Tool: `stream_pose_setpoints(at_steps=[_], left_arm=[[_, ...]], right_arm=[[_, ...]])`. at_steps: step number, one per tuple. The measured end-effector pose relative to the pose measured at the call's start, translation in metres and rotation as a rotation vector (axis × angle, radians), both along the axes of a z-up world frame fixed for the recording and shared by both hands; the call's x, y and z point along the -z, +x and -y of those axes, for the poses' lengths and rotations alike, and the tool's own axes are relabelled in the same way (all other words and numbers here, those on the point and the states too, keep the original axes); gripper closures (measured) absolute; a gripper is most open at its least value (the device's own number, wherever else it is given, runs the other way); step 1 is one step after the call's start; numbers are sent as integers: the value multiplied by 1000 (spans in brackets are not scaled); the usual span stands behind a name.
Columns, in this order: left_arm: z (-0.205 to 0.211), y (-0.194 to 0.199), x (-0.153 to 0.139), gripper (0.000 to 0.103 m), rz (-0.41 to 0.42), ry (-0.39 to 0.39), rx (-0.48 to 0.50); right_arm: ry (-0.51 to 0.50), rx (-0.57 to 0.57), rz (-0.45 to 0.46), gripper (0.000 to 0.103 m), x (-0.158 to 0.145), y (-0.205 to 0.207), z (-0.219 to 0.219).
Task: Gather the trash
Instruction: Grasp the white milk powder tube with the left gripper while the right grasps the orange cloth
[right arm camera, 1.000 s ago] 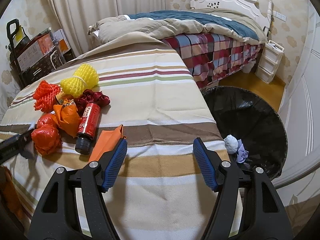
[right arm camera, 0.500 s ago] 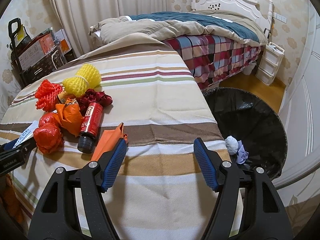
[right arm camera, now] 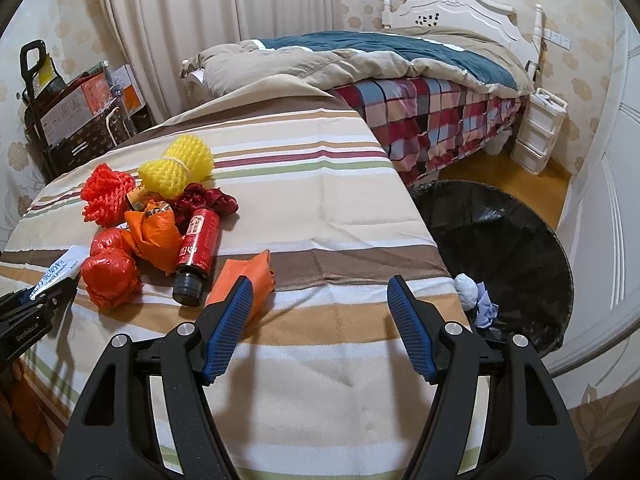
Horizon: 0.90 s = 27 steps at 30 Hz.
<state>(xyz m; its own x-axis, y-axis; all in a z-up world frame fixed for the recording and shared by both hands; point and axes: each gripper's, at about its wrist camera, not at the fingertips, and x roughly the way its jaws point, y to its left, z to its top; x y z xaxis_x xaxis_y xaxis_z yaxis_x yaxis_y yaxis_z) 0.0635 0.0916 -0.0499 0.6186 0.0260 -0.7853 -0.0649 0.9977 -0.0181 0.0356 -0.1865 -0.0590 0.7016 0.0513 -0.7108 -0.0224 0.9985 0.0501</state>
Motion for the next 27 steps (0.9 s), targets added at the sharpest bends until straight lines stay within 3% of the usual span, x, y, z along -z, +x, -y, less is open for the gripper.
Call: stream_pose_setpoints(at_steps=[13,17,21,27], left_arm=[[-5,-2,-1,73,12,-30,-1],[-6,-2,-1,73,13,-33,0],[-6,-3,-1,73,16,-39,-1],[-8,-4,-1,75,22,-59,0]], right_arm=[[-69,-84,-44,37,6,9,-42],[-83,-95,-69,51,10,13,-45],[-67,-98,-78,74,13,10,-41],[-32,-96,-70,75,12,5,-33]])
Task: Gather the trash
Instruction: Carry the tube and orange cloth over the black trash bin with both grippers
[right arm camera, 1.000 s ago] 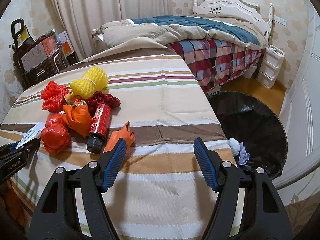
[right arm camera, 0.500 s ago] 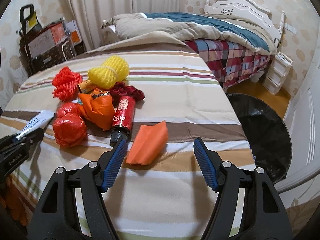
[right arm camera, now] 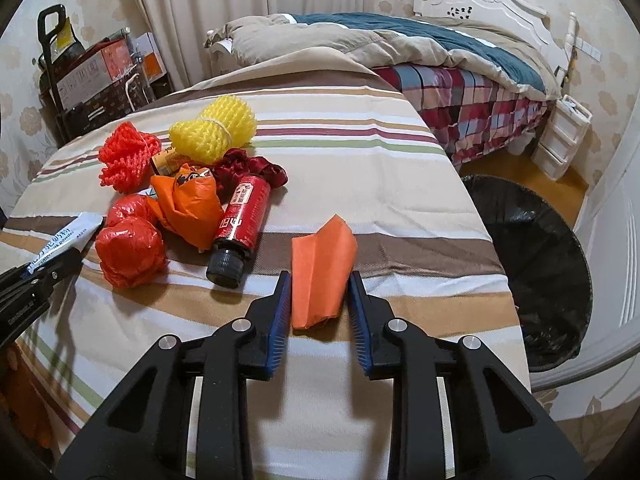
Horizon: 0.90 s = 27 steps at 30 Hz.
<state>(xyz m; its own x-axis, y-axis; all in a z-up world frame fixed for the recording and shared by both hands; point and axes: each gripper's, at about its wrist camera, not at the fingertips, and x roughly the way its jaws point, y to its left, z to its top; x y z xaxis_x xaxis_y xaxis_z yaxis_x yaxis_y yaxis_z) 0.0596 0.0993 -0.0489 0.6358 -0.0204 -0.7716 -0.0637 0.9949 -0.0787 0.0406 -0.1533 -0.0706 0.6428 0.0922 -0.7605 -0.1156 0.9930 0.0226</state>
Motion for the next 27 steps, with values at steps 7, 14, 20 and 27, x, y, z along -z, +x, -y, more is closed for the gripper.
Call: stream_pose_setpoints(at_steps=[7,14,20,27], left_arm=[[1,-5,-3,76,19,-13,-3],[16,-19,-17,77,51,-28,32],[35,-28,-39,77,115,-35,77],[75,-26,-54,77,158,-46,158]], right_arm=[[18,2,21,76,-3,-8,7],[29,25,54,76,-9,-18,23],[50,62,89,76,-19,-26,43],[58,113,125,76,-28,-29,69]])
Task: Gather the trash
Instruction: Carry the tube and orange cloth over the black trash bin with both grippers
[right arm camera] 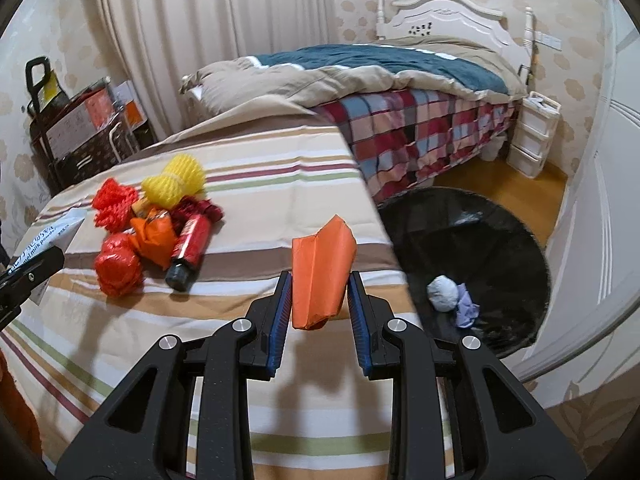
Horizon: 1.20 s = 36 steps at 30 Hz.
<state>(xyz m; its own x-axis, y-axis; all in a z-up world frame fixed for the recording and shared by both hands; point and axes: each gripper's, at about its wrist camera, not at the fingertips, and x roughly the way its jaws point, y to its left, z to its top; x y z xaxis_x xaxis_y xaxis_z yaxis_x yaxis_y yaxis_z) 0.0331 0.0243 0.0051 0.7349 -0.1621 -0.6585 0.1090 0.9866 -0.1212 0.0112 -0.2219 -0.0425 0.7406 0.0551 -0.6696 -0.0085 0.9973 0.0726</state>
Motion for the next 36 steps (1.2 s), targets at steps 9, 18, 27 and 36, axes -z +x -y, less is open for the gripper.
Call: stream_pose_setpoints(at_steps=[9,18,27,36], left_arm=[[75,21,-4,77,26,1,146],[150,42,10,77,11,28,263],[191,67,26,77,-20,65,311],[220,87,35,77,-41,103,320]], right_arm=[[6,94,17,76,-1,1,45],[15,179,15,76,5,14,91],[20,216,-5,75,15,33,120],[32,242,-29,75,26,49,142]])
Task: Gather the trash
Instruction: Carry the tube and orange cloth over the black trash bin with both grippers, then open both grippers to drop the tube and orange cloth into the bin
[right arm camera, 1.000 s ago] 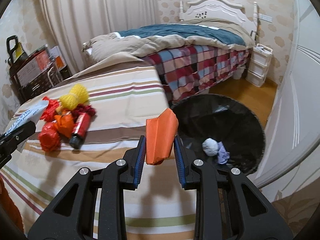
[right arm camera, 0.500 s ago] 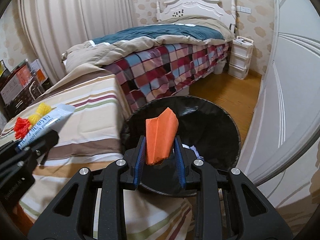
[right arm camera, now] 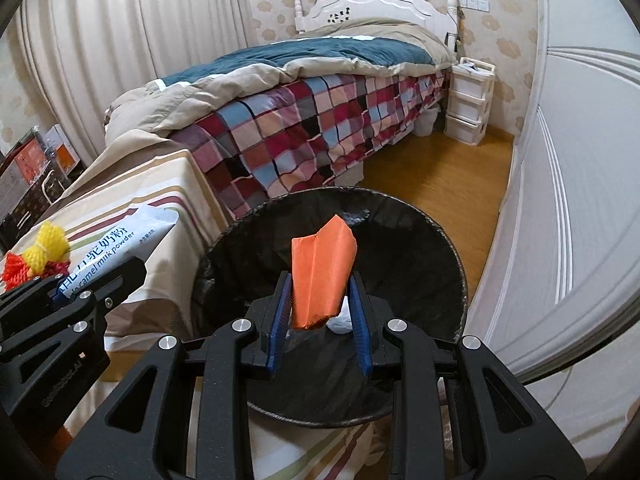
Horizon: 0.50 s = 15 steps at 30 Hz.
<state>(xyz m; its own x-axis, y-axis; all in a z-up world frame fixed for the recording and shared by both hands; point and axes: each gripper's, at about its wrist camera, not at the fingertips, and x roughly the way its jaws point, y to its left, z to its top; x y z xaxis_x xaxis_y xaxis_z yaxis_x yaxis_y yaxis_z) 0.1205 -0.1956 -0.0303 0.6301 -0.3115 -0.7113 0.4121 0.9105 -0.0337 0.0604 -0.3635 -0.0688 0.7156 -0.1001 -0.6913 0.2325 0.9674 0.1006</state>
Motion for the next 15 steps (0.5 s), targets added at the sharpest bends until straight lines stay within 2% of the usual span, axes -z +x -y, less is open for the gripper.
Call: stream_pose_setpoints(at_steps=[15], left_arm=[[27,15,11,76,-17,61,-8]], right_arm=[[17,34,-25,75,13,12,23]])
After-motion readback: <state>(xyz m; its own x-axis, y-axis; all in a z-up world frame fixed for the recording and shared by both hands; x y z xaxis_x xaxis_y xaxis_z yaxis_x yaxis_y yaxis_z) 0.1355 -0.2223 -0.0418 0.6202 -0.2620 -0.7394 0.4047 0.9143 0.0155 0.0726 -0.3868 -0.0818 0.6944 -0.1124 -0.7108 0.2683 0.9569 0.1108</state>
